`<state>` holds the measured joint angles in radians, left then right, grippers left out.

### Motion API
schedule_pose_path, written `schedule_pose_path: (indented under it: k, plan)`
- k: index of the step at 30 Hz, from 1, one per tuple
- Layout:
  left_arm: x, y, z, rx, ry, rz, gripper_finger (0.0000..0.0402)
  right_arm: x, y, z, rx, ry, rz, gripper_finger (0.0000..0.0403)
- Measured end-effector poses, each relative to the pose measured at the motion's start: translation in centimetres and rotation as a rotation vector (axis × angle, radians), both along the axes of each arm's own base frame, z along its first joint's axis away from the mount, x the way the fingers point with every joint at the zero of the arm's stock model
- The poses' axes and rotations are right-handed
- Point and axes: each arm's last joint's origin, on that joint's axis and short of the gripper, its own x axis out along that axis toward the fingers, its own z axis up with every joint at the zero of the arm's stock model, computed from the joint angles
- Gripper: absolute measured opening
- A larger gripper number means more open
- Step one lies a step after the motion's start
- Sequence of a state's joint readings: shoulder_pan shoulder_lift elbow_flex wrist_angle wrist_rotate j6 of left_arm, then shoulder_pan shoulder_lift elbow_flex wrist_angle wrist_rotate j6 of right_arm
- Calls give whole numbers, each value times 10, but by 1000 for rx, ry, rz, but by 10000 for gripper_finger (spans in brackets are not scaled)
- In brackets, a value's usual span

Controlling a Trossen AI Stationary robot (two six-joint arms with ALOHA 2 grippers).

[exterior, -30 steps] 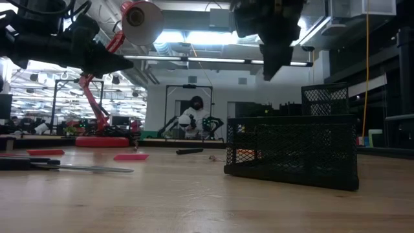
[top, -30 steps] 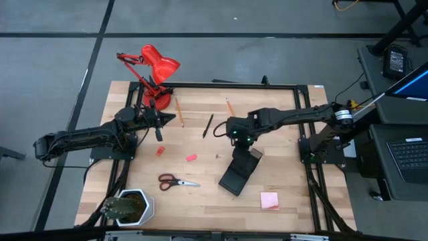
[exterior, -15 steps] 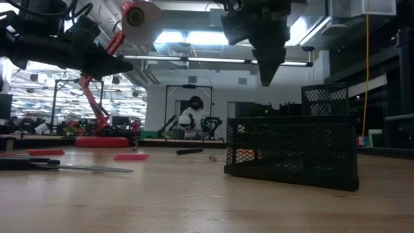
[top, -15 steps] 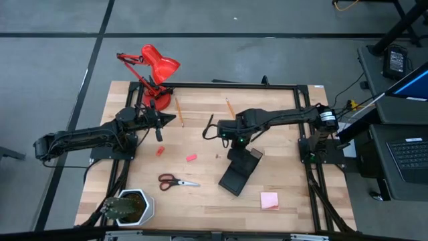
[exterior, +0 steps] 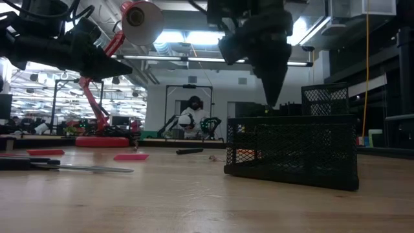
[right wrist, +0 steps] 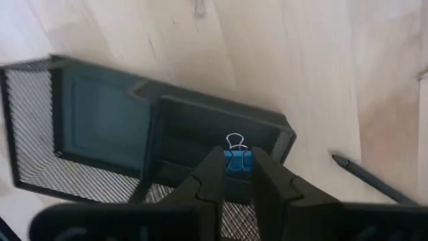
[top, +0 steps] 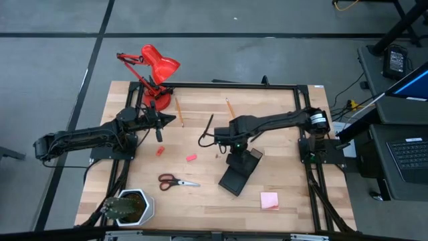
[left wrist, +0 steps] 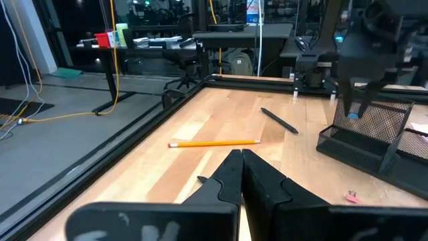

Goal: Pick and place office supplies into organizer
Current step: Put the blue binder clip into the desk organizer

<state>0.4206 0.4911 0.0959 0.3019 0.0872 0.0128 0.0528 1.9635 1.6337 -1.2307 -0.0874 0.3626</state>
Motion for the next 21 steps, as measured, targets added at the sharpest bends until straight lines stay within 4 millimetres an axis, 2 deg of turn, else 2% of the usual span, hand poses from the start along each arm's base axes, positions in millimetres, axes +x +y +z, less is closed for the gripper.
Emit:
schedule_pose_path:
  k: [21]
  plan:
    - [0,0,0,-9,-3,1,3,-10,0,-39,18,41,1,53]
